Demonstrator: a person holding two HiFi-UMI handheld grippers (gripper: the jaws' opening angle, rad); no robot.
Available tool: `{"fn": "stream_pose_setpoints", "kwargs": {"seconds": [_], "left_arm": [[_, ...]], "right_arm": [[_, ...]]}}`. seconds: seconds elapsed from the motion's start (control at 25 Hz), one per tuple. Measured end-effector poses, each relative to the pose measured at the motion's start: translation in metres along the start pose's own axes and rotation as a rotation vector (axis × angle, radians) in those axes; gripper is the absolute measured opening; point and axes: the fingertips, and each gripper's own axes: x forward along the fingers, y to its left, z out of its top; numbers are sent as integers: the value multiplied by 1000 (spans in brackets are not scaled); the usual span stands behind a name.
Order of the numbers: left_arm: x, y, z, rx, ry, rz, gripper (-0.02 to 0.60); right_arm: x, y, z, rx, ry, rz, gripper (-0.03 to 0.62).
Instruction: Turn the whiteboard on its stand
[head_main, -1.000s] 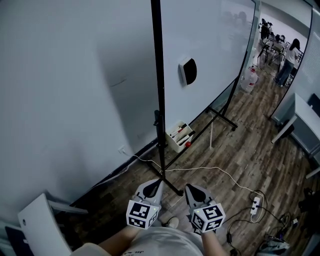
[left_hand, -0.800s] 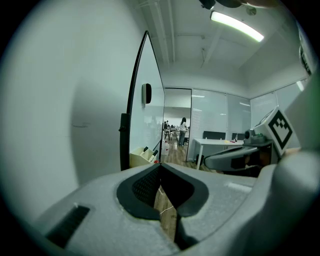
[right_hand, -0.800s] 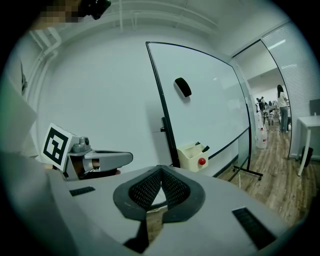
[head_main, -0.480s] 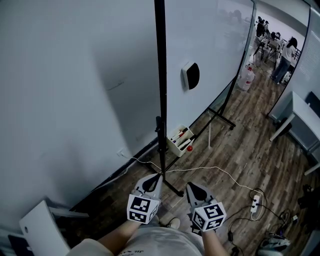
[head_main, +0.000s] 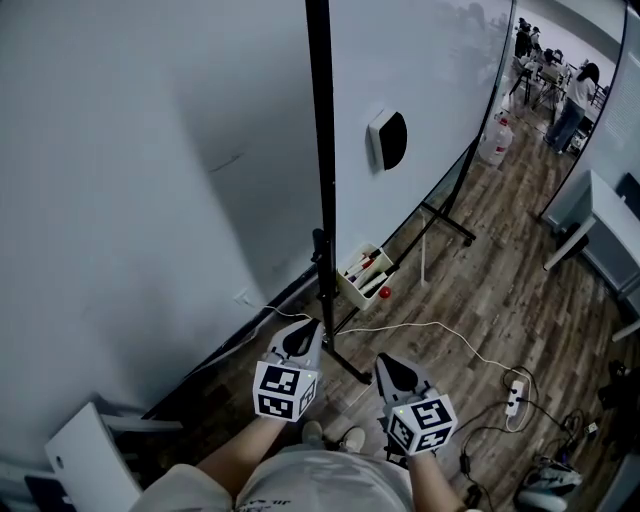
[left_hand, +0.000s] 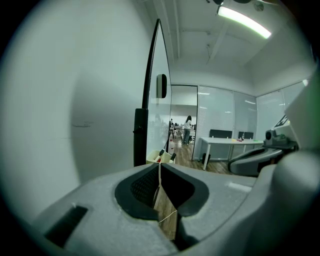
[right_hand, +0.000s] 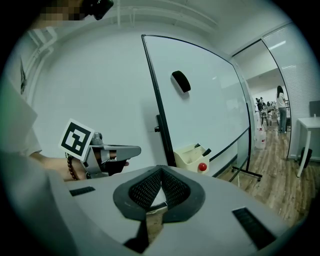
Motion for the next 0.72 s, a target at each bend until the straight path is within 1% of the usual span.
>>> {"fn": "stream_pose_setpoints", "kwargs": {"seconds": [0.12,0.24,0.36,0.48,0.56,0.72], "left_arm": [[17,9,3,8,2,-4,26],[35,20,9,14,3,-1,105],[53,31,16,12,-1,8,154],[71,40,20,-10,-2,3,197],[82,44,22,-24,0,-5,219],[99,51,25,-24,5,-9,233]], "right_arm": [[6,-4,1,4,3,1,6],[12,-8,0,10,11,5,6],[16,-11,-2,16,17,9,6],[20,-13,-4,27,24,9,6],[21,-16,-5,30,31,7,6],[22,-22,-8,36,40,-1,6]]}}
